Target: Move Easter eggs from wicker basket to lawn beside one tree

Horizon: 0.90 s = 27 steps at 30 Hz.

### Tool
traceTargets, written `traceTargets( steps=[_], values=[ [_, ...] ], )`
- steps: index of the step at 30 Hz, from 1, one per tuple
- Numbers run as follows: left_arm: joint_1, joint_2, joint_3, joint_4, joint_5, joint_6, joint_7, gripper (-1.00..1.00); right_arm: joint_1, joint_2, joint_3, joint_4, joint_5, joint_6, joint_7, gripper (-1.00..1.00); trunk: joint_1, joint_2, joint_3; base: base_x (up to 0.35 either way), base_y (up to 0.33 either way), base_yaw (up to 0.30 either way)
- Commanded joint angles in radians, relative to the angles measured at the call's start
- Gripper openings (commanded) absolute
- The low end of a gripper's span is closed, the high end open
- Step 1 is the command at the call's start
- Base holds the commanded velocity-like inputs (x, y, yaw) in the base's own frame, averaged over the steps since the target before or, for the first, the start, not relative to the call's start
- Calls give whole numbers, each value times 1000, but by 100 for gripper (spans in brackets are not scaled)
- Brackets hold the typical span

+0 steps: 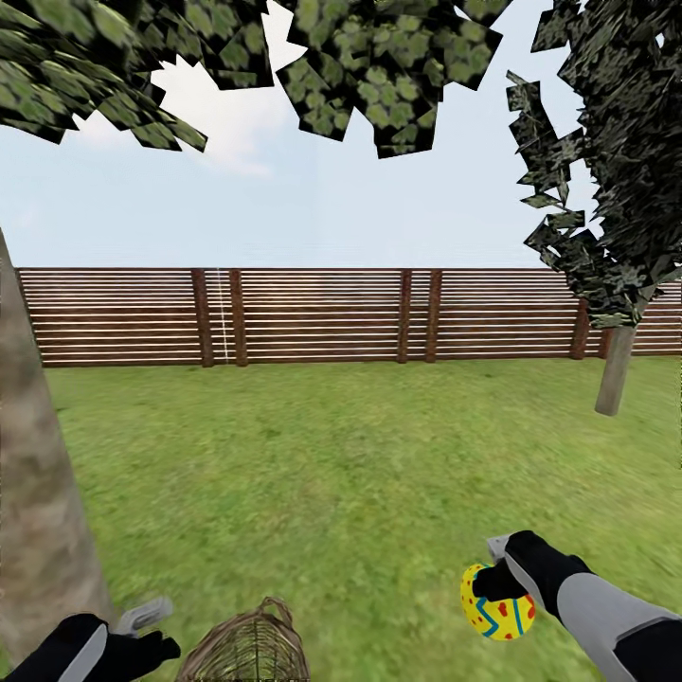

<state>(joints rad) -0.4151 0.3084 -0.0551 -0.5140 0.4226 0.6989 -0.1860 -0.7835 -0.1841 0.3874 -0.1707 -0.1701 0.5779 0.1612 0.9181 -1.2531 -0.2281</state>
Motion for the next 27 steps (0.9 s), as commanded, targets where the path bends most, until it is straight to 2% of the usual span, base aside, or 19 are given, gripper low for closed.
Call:
traceTargets(
  steps=[1,4,10,16,20,22,27],
  values=[
    [-1,1,-5,0,1,3,-1,100,0,0,8,0,-10,5,1,-100,0,-1,-1,-288,-177,0],
    [-1,-2,-5,1,-1,2,-1,100,0,4,8,10,-9,5,0,-100,0,-1,-1,-259,-175,0],
    [-1,-17,-5,0,0,0,-3,100,0,8,8,14,-8,5,0,-100,0,-1,-1,-26,-28,0],
    [-1,-26,-5,1,1,-2,-3,100,0,8,8,14,-8,4,-2,-100,0,-1,-1,235,0,0],
    [-1,-49,-5,2,0,-4,-3,100,0,8,8,16,-8,4,-2,-100,0,-1,-1,40,0,0],
    [-1,-65,-5,8,0,-4,-3,100,0,8,8,16,-8,4,-2,-100,0,-1,-1,51,-215,0],
    [-1,-69,-5,21,-1,-4,-1,100,0,8,9,16,-8,4,-2,-100,0,-1,-1,35,-326,0]
  ],
)
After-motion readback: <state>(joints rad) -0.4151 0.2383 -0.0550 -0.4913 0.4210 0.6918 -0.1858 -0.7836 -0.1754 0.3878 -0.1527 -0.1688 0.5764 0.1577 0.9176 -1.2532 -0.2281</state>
